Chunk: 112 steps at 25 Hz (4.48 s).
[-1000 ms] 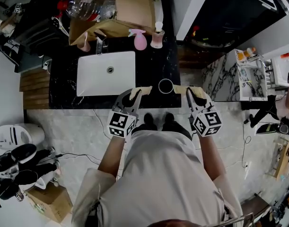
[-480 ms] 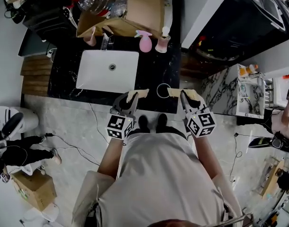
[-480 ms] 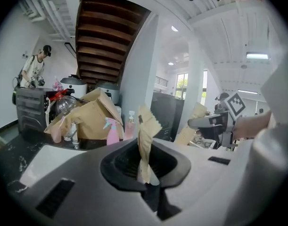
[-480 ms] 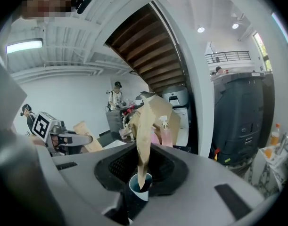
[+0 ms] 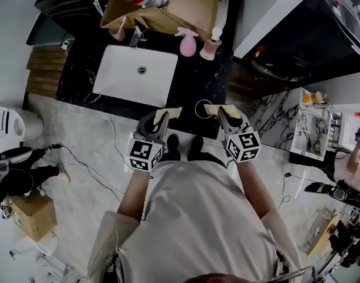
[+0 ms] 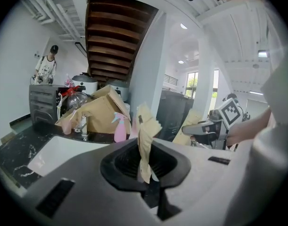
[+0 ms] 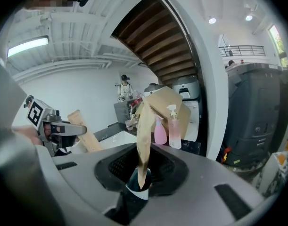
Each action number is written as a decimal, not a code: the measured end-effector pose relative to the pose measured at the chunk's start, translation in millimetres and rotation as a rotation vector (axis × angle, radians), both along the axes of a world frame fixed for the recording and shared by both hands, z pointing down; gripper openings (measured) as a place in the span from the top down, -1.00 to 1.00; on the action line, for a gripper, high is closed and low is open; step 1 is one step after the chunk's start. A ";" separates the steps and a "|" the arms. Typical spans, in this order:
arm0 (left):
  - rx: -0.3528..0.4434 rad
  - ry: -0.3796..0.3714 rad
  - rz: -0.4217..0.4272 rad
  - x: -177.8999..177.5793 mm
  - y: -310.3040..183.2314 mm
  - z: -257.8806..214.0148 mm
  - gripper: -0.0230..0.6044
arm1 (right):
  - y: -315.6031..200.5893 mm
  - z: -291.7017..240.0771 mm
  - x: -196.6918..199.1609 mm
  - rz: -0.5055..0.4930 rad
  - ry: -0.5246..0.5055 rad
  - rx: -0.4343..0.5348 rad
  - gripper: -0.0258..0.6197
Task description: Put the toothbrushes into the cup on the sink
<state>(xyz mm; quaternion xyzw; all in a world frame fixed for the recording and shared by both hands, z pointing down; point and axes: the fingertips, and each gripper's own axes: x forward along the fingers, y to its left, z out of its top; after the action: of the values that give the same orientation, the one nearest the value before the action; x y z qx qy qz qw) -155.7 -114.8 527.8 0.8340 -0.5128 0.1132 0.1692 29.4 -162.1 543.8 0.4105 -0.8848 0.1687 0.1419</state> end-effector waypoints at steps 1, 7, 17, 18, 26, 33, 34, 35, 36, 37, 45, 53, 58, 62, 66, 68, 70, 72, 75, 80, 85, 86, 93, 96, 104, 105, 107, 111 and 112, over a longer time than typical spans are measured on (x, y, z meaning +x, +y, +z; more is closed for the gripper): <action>-0.004 -0.003 -0.006 -1.2 0.4 1.6 0.82 | -1.7 4.6 -3.0 -0.012 0.007 -0.003 0.69; -0.030 -0.011 -0.035 -4.1 2.7 10.6 0.82 | -10.9 31.3 -21.2 -0.074 0.067 -0.002 0.69; -0.071 -0.011 -0.062 -4.7 10.7 24.0 0.82 | -13.1 73.8 -26.3 -0.083 0.146 -0.054 0.68; -0.075 -0.011 -0.065 -4.2 11.4 25.7 0.82 | -13.6 76.5 -25.1 -0.080 0.152 -0.054 0.68; -0.107 -0.002 -0.071 -4.9 14.5 36.4 0.82 | -13.8 97.1 -27.9 -0.089 0.191 -0.080 0.67; -0.109 -0.002 -0.072 -6.2 12.9 38.9 0.82 | -15.4 104.2 -28.0 -0.076 0.201 -0.090 0.44; -0.109 -0.002 -0.073 -6.2 13.0 39.0 0.82 | -15.4 104.3 -27.6 -0.077 0.200 -0.089 0.40; -0.109 -0.002 -0.073 -6.0 12.9 39.1 0.82 | -15.2 104.5 -27.1 -0.077 0.199 -0.088 0.36; -0.109 -0.002 -0.072 -5.6 12.7 39.3 0.82 | -15.1 104.8 -26.3 -0.077 0.199 -0.088 0.30; -0.109 -0.003 -0.071 -5.1 12.6 39.5 0.82 | -15.1 105.0 -25.4 -0.075 0.199 -0.088 0.25; -0.103 -0.005 -0.054 0.4 14.5 37.5 0.82 | -12.6 97.3 -18.4 -0.052 0.176 -0.079 0.19; -0.079 -0.010 -0.026 10.3 13.4 27.4 0.82 | -2.1 86.0 -7.8 -0.043 0.151 -0.076 0.19; -0.060 -0.014 -0.005 15.7 8.2 18.1 0.82 | 2.4 75.0 0.7 -0.031 0.125 -0.065 0.29; -0.040 -0.019 0.019 22.3 3.7 9.4 0.82 | 6.3 68.9 10.0 -0.010 0.108 -0.054 0.41; -0.017 -0.025 0.040 28.9 -3.0 -1.0 0.82 | 6.8 66.8 20.0 0.010 0.097 -0.047 0.48; -0.005 -0.028 0.047 31.7 -7.2 -6.1 0.82 | 7.0 66.4 25.1 0.021 0.092 -0.042 0.53; 0.006 -0.026 0.057 35.0 -11.1 -11.4 0.82 | 7.6 65.6 30.2 0.034 0.090 -0.040 0.57; 0.013 -0.023 0.069 39.0 -14.4 -16.0 0.82 | 8.1 64.5 34.2 0.044 0.089 -0.038 0.61; 0.022 -0.022 0.091 47.3 -18.5 -20.2 0.82 | 9.9 62.5 38.4 0.051 0.085 -0.033 0.70; 0.030 -0.024 0.132 62.0 -23.4 -23.9 0.82 | 14.3 57.5 41.7 0.050 0.078 -0.019 0.76; 0.032 -0.030 0.161 74.1 -30.1 -22.7 0.82 | 14.8 52.9 43.0 0.043 0.068 -0.013 0.79; 0.033 -0.032 0.167 76.7 -31.1 -21.6 0.82 | 14.6 52.4 43.7 0.044 0.067 -0.011 0.79; 0.027 -0.049 0.207 95.1 -40.2 -11.9 0.82 | 12.8 48.0 52.2 0.072 0.064 -0.009 0.79; 0.013 -0.063 0.231 101.8 -44.1 -3.5 0.82 | 14.4 45.3 55.8 0.089 0.058 -0.015 0.79; -0.005 -0.143 0.269 115.9 -51.2 26.6 0.82 | 17.7 49.6 66.8 0.127 0.051 -0.043 0.79; -0.008 -0.145 0.269 116.6 -51.9 29.8 0.82 | 18.4 50.5 67.9 0.130 0.052 -0.047 0.79; -0.016 -0.148 0.267 117.1 -54.0 36.0 0.82 | 19.2 52.0 69.3 0.137 0.055 -0.053 0.79; -0.037 -0.152 0.266 118.3 -57.2 49.4 0.82 | 18.4 53.5 72.2 0.159 0.053 -0.063 0.79; -0.041 -0.156 0.267 119.7 -57.3 52.6 0.82 | 18.4 53.2 73.5 0.163 0.055 -0.064 0.79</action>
<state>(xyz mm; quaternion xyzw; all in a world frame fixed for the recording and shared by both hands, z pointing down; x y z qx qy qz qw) -36.0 -172.1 580.4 0.8799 -0.4063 0.2095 0.1294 102.9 -143.7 597.0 0.4808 -0.8384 0.1968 0.1650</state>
